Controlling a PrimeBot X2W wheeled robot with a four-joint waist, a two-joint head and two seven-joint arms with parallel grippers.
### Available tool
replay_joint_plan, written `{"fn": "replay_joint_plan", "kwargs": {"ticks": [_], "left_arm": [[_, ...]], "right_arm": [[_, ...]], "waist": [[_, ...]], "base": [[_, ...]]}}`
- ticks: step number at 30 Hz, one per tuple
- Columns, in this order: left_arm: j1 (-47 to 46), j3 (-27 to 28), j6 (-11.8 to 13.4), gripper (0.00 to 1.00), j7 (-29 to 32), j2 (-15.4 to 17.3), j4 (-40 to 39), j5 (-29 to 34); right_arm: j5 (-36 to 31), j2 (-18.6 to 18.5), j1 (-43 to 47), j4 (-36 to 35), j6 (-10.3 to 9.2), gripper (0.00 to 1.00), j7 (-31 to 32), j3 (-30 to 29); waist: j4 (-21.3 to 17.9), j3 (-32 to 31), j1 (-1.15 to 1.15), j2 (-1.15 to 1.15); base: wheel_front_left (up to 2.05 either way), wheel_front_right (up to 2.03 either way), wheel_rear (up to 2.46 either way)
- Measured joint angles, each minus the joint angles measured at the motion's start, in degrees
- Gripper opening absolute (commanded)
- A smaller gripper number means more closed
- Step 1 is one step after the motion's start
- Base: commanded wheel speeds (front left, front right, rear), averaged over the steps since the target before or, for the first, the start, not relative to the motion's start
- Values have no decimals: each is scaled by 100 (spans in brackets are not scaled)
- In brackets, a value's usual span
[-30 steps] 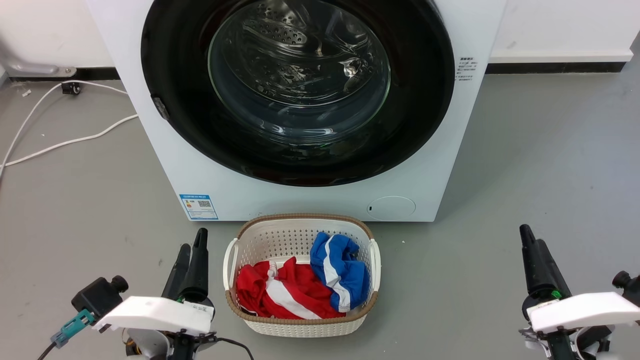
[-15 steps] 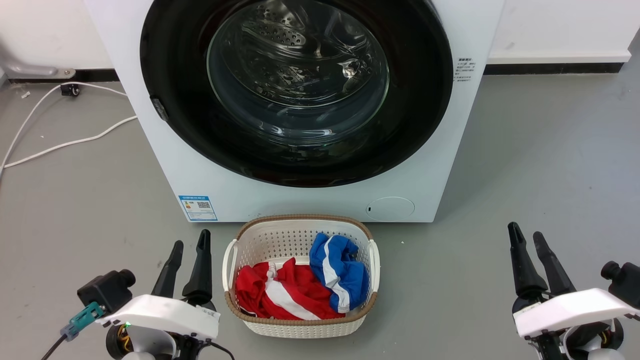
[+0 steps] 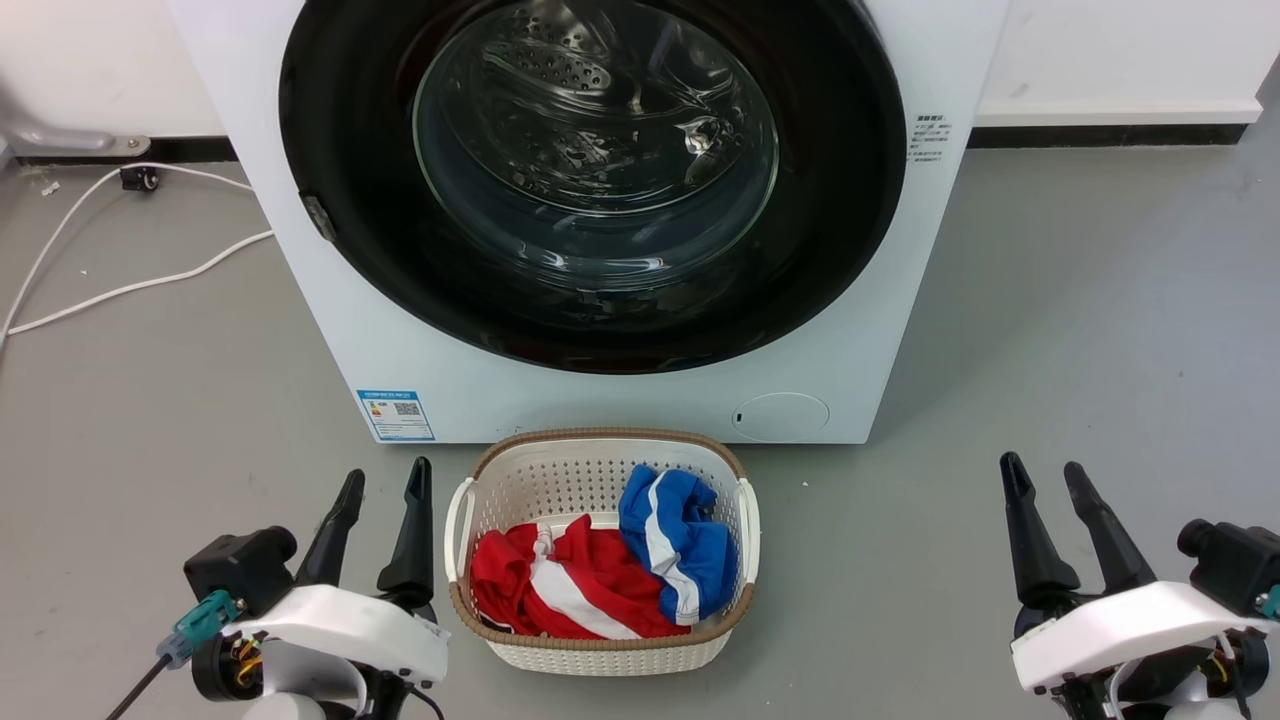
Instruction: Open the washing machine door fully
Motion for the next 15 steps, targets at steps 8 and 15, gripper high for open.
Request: {"fn": "replay_joint_plan", "kwargs": {"ticks": [8,15], "left_arm": [[-92,-134,8,100,-111,123,59,489],[-99,-238,46,100,-219,170,108,883]], "right_arm": [[-554,4,72,-115,0,100,11,14],[-987,9,99,-191,0,100,34,-14]], "waist": [[8,9,0,0],[20,-20,0,0]], "base": [[0,0,0],[0,0,0]]}}
